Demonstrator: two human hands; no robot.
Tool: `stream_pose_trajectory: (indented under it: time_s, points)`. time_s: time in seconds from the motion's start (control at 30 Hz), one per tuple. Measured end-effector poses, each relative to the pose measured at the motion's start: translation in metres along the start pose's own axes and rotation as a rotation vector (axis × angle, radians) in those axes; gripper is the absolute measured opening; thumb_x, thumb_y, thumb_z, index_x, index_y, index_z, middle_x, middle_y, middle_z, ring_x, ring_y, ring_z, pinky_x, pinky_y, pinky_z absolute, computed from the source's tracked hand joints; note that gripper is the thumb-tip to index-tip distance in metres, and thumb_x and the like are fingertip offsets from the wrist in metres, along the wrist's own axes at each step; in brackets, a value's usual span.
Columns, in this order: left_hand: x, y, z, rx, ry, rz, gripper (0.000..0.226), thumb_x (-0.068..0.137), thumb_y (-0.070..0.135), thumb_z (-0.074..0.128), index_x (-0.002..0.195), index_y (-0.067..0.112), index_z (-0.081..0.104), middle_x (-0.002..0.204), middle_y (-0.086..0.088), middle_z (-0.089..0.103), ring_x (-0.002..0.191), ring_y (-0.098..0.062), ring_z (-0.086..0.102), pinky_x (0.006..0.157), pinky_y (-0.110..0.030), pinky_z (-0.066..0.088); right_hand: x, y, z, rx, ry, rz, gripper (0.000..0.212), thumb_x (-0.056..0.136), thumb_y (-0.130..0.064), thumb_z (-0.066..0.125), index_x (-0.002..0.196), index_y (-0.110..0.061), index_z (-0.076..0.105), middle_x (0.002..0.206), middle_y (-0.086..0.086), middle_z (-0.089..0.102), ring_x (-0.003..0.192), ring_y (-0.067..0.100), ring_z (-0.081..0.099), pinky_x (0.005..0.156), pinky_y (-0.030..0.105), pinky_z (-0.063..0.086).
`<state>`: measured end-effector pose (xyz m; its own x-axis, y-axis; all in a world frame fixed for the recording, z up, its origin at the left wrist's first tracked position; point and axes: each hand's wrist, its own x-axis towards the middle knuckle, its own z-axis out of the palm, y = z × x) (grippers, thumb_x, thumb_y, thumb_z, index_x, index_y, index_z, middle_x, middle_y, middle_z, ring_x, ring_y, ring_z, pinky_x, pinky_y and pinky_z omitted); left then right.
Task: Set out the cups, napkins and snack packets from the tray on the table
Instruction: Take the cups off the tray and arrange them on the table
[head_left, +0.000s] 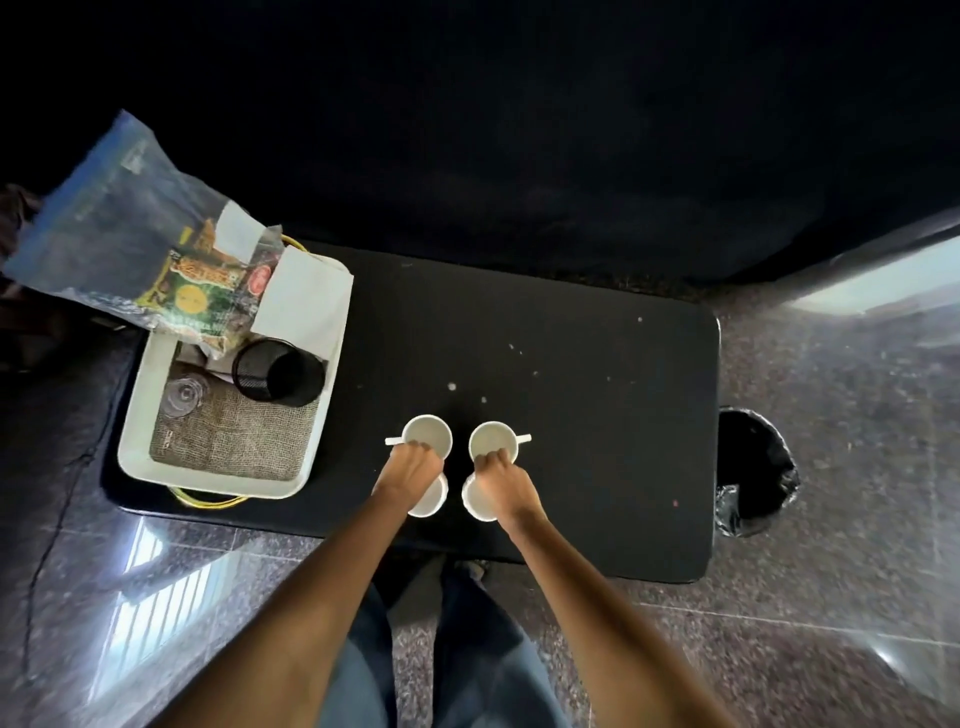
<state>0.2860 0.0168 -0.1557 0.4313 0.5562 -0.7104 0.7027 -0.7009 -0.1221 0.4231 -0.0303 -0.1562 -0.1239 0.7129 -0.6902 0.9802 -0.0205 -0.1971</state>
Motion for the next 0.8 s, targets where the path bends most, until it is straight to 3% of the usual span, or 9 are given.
stream_pose_trajectory:
  time_s: [0.37,0.5,0.63,0.8]
  points:
    - [-0.009,0.003,-0.005,-0.07,0.061,-0.098,0.027,0.091,0.005,0.048,0.116,0.01,0.056,0.119,-0.005,0.06,0.112,-0.022,0.059,0.076,-0.031,0.054,-0.021,-0.009,-0.013,-0.063,0.08,0.05,0.039,0.091,-0.005,0.041,0.129,0.002,0.035,0.128,0.019,0.048,0.124,0.033,0.043,0.077,0.039,0.051]
    - [-0.025,-0.012,-0.013,-0.18,0.099,-0.107,0.031,0.093,0.008,0.047,0.124,0.006,0.048,0.126,-0.009,0.053,0.116,-0.026,0.054,0.08,-0.037,0.053,-0.036,-0.018,-0.028,-0.121,0.232,0.083,0.035,0.08,-0.014,0.06,0.114,-0.008,0.056,0.105,0.007,0.063,0.105,0.024,0.06,0.059,0.03,0.054]
    - [-0.046,-0.041,-0.01,-0.26,0.132,-0.156,0.035,0.092,0.021,0.054,0.124,0.009,0.047,0.124,-0.008,0.053,0.114,-0.025,0.054,0.081,-0.035,0.052,-0.032,-0.037,-0.038,-0.038,0.207,0.023,0.037,0.085,-0.004,0.049,0.121,-0.005,0.046,0.119,0.013,0.055,0.116,0.03,0.049,0.072,0.039,0.052]
    - [-0.073,-0.088,0.011,-0.302,0.124,-0.233,0.036,0.091,0.026,0.056,0.122,0.009,0.049,0.124,-0.008,0.054,0.115,-0.025,0.055,0.086,-0.035,0.051,-0.016,-0.082,-0.052,0.027,0.237,0.008,0.041,0.087,-0.001,0.043,0.128,-0.005,0.041,0.124,0.011,0.052,0.116,0.028,0.046,0.077,0.039,0.052]
